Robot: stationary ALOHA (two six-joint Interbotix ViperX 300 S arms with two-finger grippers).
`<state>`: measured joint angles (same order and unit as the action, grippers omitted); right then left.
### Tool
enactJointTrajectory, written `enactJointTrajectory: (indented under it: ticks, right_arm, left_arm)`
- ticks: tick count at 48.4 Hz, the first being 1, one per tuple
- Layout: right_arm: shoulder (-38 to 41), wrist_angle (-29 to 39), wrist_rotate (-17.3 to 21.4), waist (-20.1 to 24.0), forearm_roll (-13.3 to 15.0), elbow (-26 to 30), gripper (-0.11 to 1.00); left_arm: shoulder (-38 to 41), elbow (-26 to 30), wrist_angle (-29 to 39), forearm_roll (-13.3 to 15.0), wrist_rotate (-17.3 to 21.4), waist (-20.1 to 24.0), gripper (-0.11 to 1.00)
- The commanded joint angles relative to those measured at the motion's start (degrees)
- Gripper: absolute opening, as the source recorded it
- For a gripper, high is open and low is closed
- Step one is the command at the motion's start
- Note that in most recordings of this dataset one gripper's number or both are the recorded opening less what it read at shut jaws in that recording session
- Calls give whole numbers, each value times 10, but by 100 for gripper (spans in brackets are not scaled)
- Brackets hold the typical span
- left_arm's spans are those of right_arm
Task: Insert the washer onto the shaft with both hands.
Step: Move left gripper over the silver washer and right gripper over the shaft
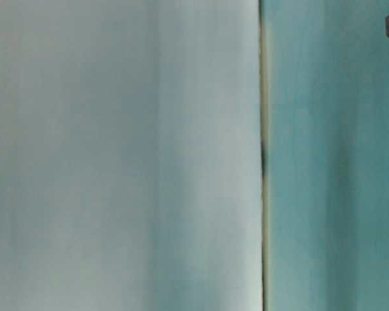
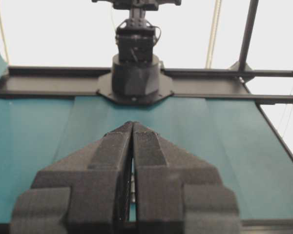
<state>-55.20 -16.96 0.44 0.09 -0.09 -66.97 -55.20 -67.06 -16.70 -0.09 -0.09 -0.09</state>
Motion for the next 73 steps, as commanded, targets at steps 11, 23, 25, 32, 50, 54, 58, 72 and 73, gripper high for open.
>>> enactJointTrajectory:
  ticks: [11,23,25,32,50,54,58,72,73]
  right_arm:
    - [2,91,45,-3,-39,8,-7]
    - [21,203,67,-25,-40,40,-9]
    - [30,218,68,-27,-39,47,-9]
    - [74,273,69,-27,-40,72,-9]
    - [235,378,85,-21,-40,144,-9]
    - [263,396,85,-21,-38,163,-9]
    - [293,417,83,-22,-31,183,-9]
    - [375,494,81,-21,-22,243,-9]
    - [381,500,80,-21,-20,247,-9]
  left_arm:
    - [39,44,54,-9,-35,-3,2]
    - [65,69,129,-9,-47,-3,2]
    - [76,81,149,-8,-48,-3,2]
    - [114,115,218,-8,-47,-3,2]
    - [208,158,322,-9,-51,-10,2]
    - [238,173,354,-8,-48,-14,2]
    - [272,195,400,-8,-43,-20,2]
    - [372,243,457,-9,-44,-27,2]
    - [377,247,459,-8,-44,-27,2]
